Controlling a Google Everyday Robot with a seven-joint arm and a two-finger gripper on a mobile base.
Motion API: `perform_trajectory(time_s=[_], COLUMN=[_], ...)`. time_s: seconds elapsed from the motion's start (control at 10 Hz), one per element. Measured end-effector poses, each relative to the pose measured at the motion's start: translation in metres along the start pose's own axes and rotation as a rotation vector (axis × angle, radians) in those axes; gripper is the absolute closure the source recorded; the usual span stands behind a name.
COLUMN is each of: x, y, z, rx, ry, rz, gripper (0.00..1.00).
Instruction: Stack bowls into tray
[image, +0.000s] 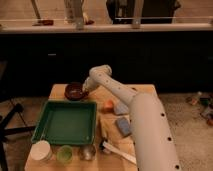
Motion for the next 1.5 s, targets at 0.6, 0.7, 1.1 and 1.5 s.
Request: perform_trajectory(time_s=[0.6, 0.7, 1.1, 1.5], x=[0.012, 0.016, 0.026, 0.028], y=[0.003, 0.004, 0.004, 0.000], z=[-0.016, -0.021, -0.035, -0.049], rx=[-0.016, -0.017, -0.014, -0.003], ry=[0.031, 0.043, 0.079, 0.113], rz=[-0.001, -0.002, -0.007, -0.016], gripper=[1.00, 1.00, 1.00, 1.00])
